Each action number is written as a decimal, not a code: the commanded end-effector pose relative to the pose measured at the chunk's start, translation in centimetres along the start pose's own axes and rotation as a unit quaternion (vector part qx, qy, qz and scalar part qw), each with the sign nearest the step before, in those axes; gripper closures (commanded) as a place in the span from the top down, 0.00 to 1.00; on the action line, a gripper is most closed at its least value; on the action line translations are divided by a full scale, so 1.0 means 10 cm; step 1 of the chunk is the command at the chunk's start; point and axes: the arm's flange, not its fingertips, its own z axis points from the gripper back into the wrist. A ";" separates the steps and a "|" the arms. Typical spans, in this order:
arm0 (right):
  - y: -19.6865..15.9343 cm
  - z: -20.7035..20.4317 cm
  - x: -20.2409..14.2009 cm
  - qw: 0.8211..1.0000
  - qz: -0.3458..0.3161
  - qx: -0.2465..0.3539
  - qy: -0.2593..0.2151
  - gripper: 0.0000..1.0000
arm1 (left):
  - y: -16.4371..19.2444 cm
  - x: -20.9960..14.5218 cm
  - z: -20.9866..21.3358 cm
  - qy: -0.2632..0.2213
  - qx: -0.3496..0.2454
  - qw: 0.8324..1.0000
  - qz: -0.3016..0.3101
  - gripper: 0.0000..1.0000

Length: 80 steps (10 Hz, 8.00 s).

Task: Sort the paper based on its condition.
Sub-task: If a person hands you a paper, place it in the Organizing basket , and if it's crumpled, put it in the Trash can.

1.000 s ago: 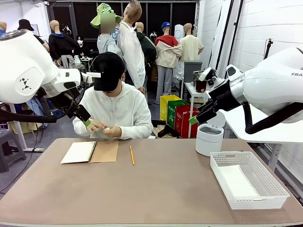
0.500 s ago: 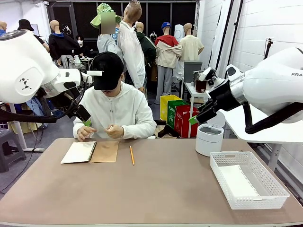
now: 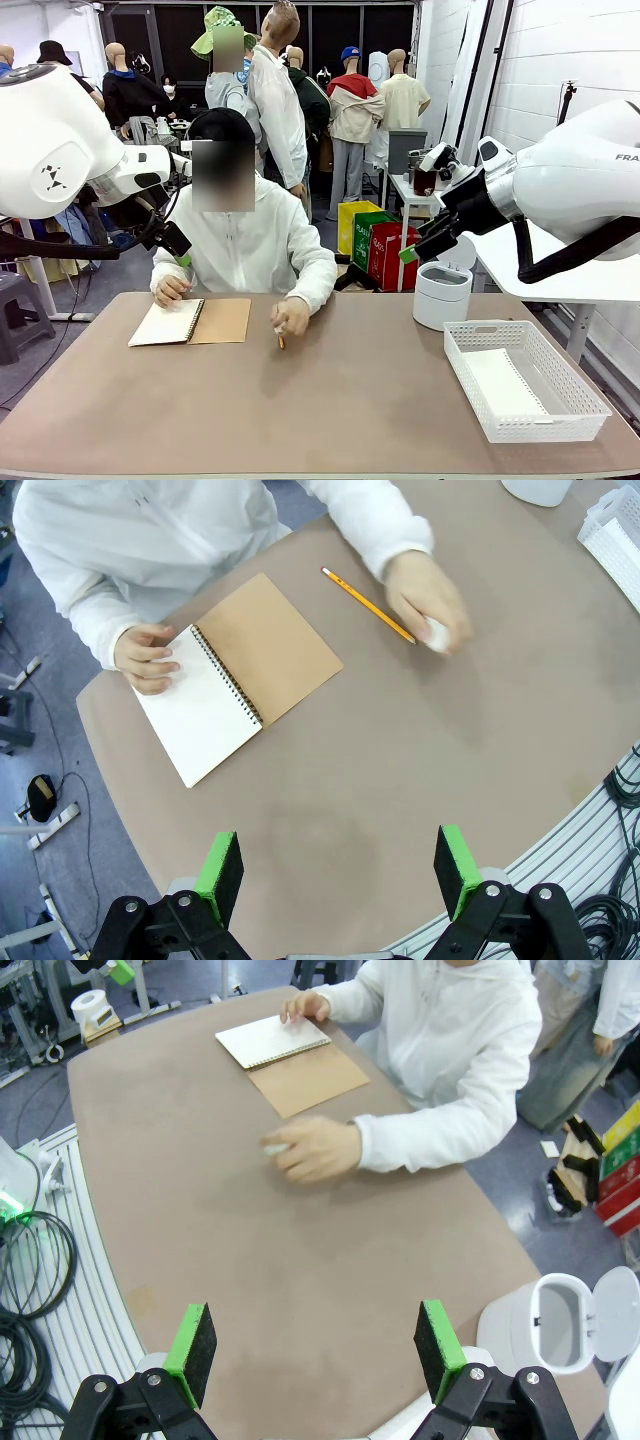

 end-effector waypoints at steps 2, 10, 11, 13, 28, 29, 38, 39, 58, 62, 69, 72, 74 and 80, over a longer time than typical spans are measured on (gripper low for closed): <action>0.00 0.00 0.00 1.000 0.000 -0.002 0.001 1.00 | 0.01 0.00 0.01 -0.001 0.000 1.000 -0.001 1.00; 0.00 0.00 0.00 1.000 0.000 -0.002 0.001 1.00 | 0.01 0.00 0.01 -0.001 0.000 1.000 -0.001 1.00; 0.00 0.00 0.00 1.000 0.000 -0.002 0.001 1.00 | 0.01 0.00 0.01 -0.001 0.000 1.000 -0.001 1.00; 0.00 0.00 0.00 1.000 0.000 -0.002 0.001 1.00 | 0.01 0.00 0.01 -0.001 0.000 1.000 -0.001 1.00; 0.44 -1.73 0.60 0.951 0.210 0.104 0.202 1.00 | 0.01 0.00 0.01 -0.001 0.000 1.000 -0.001 1.00; 0.48 -1.80 0.56 0.949 0.214 0.108 0.203 1.00 | 0.01 0.00 0.01 -0.001 0.000 1.000 -0.001 1.00; 0.55 -2.01 0.57 0.943 0.219 0.122 0.219 1.00 | 0.01 0.00 0.01 -0.001 0.000 1.000 -0.001 1.00; 0.59 -2.15 0.57 0.937 0.230 0.136 0.225 1.00 | 0.01 0.00 0.01 -0.001 0.000 1.000 -0.001 1.00; 1.14 -3.36 0.38 0.894 0.243 0.203 0.317 1.00 | 0.01 0.00 0.01 -0.001 0.000 1.000 -0.001 1.00; 1.22 -3.59 0.28 0.889 0.240 0.211 0.328 1.00 | 0.01 0.00 0.01 -0.001 0.000 1.000 -0.001 1.00; 1.29 -3.82 0.10 0.887 0.245 0.203 0.335 1.00 | 0.01 0.00 0.01 -0.001 0.000 1.000 -0.001 1.00; 1.27 -3.92 0.04 0.887 0.245 0.194 0.342 1.00 | 0.01 0.00 0.01 -0.001 0.000 1.000 -0.001 1.00; 1.26 -3.96 0.02 0.885 0.247 0.191 0.344 1.00 | 0.01 0.00 0.01 -0.001 0.000 1.000 -0.001 1.00; 1.19 -4.08 -0.02 0.891 0.224 0.197 0.341 0.61 | 0.01 0.00 0.01 -0.001 0.000 1.000 -0.001 1.00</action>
